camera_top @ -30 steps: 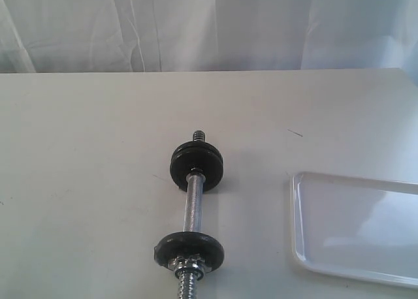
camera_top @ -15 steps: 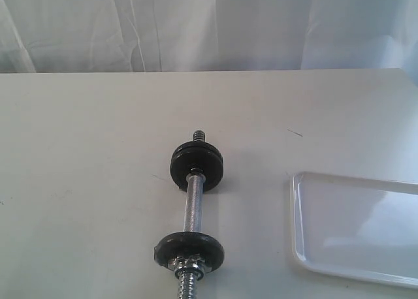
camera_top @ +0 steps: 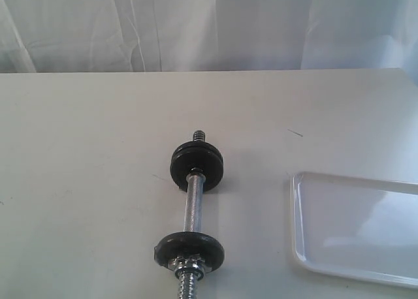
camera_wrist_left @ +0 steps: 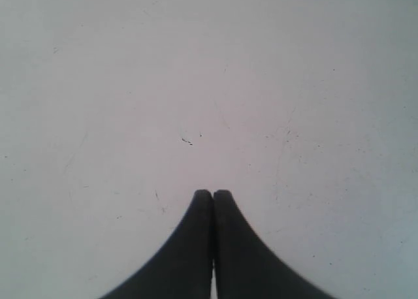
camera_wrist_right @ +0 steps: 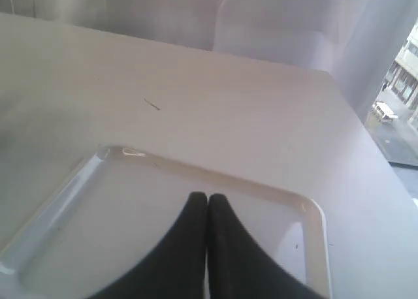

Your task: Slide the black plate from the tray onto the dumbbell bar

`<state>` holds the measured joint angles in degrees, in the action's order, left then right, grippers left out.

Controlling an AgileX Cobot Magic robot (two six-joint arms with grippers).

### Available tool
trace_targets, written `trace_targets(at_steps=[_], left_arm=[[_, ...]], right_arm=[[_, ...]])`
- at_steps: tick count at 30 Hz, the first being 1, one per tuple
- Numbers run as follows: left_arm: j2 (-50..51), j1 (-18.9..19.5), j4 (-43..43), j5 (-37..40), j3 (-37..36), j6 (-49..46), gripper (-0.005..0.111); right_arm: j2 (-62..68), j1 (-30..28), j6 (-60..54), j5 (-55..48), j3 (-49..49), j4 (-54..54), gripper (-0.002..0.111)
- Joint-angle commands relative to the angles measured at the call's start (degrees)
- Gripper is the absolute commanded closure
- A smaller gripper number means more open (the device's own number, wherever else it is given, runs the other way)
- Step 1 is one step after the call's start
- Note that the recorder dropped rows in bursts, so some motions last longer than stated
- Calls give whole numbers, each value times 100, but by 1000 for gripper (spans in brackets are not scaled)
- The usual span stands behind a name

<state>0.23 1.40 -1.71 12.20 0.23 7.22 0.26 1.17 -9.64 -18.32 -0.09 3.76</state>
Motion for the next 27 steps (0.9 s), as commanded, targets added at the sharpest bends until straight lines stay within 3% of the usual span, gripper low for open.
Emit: trace_targets(at_steps=[1, 8, 27], left_arm=[[-23, 13, 6, -13, -23, 37, 107], [-23, 13, 6, -13, -23, 37, 107], [-23, 13, 6, -14, -23, 37, 107]], right_arm=[[-26, -5, 537, 39, 9, 29, 108], [-26, -5, 1149, 39, 9, 29, 108], [-26, -5, 1163, 33, 9, 48, 108]])
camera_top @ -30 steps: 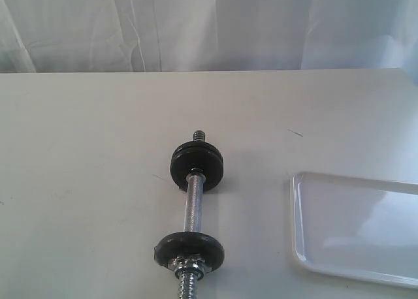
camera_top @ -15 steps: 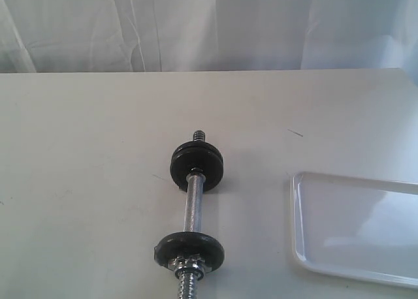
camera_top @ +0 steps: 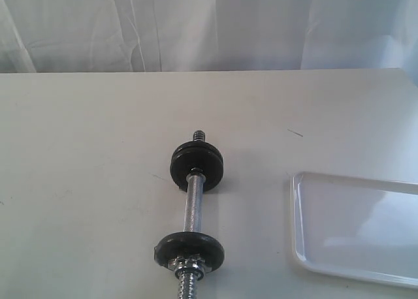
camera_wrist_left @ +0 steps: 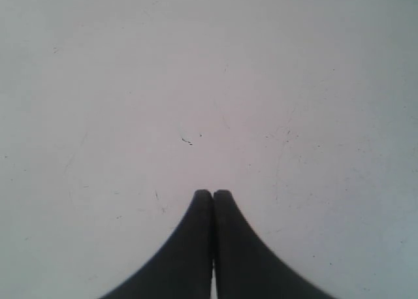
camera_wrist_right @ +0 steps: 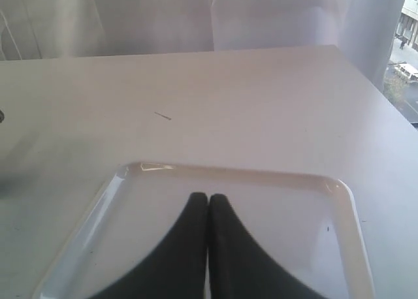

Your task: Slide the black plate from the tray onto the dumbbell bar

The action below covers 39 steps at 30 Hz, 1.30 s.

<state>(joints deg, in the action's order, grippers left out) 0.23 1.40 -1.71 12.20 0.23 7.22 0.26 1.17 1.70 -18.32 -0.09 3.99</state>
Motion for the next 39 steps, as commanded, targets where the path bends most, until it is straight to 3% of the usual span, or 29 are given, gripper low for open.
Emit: trace_targets(at_steps=[1, 39], left_arm=[[-23, 13, 6, -14, -23, 37, 107], [-23, 13, 6, -14, -23, 37, 107]], right_arm=[[-26, -5, 28, 33, 9, 25, 108], [-26, 216, 28, 34, 9, 25, 108]])
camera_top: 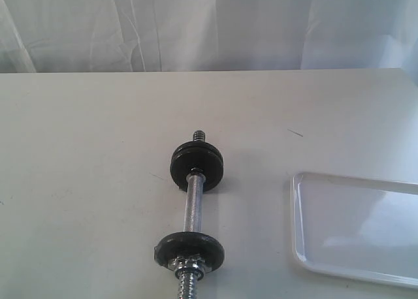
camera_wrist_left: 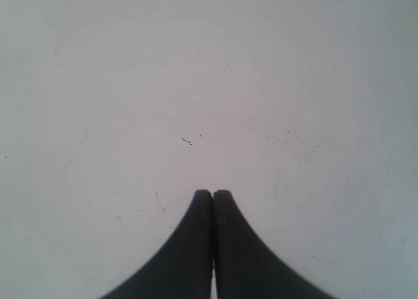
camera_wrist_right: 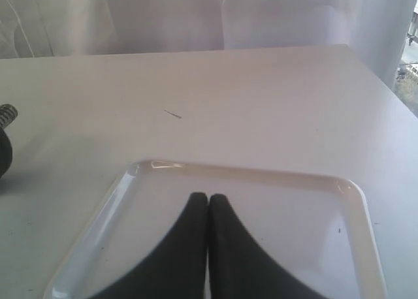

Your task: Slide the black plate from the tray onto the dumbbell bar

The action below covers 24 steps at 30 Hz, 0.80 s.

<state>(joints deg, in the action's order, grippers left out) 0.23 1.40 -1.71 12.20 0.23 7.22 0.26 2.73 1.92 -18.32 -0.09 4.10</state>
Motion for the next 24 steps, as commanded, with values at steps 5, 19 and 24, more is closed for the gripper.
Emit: trace_targets(at_steps=[5, 19, 24], left_arm=[[-23, 13, 6, -14, -23, 37, 107], [-23, 13, 6, -14, -23, 37, 107], [-23, 13, 6, -14, -23, 37, 107]], right_arm=[[-26, 231, 6, 34, 9, 14, 108], [-26, 258, -60, 34, 9, 14, 108], [-26, 258, -60, 34, 9, 14, 108]])
